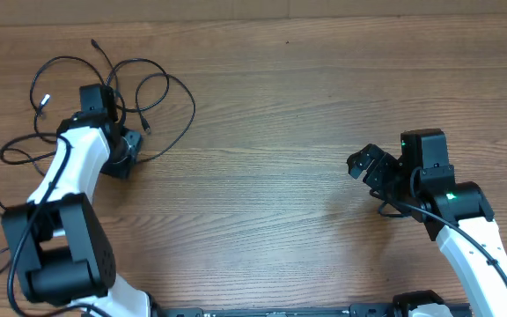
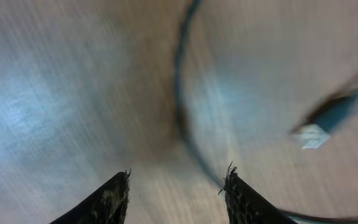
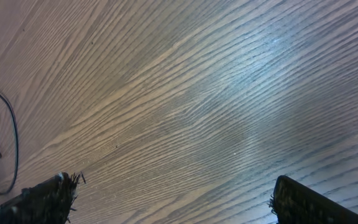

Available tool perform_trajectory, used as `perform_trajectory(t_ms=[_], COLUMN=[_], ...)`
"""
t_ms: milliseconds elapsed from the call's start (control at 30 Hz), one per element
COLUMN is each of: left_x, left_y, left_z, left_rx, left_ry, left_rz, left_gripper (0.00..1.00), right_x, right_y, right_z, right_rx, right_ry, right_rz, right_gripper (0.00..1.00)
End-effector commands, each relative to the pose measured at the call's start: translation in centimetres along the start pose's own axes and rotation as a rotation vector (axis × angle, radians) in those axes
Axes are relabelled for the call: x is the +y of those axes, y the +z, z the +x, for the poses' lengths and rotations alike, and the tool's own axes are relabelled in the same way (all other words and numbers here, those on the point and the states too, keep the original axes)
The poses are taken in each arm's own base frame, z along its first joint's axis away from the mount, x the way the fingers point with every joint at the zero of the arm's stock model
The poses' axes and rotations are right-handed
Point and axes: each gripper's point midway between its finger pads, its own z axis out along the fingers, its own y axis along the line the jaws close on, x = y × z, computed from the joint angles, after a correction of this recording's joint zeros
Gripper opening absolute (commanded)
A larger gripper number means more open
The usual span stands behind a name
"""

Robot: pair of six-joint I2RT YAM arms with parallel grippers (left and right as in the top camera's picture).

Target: Untangle cables

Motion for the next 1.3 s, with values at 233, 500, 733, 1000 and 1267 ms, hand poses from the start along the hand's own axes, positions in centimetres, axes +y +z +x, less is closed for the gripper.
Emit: perform_trajectory(t_ms=[233,500,733,1000,1267], left_x=[-2.2,-1.3,-0.6,0.1,2.0], left_y=[-0.8,1.6,3.0,4.6,7.8], left_z=[-3.0,-1.7,-1.3,-0.8,0.6], left_rx=[0.020,0.093,0.096,0.094,0.096], left_ry=[0.131,0.129,0.081,0.070,0.068], left_rz=[-0.220,-0.296,-0.323,-0.324,-0.320], left_gripper=[0.57,0.67,0.67,0.59,0.40], right_x=[0.8,0.8,0.8,0.8,0.8], right_y=[-0.5,-0.5,-0.5,-0.5,-0.5], right_z=[-0.5,-0.5,-0.5,-0.5,-0.5], right_rx=[-0.015,-0.015,-0.015,-0.015,-0.015], right_ry=[-0.010,-0.010,-0.010,-0.010,-0.010], right_rz=[-0.024,-0.024,-0.024,-0.024,-0.024], right_gripper=[1.00,1.00,1.00,1.00,1.00])
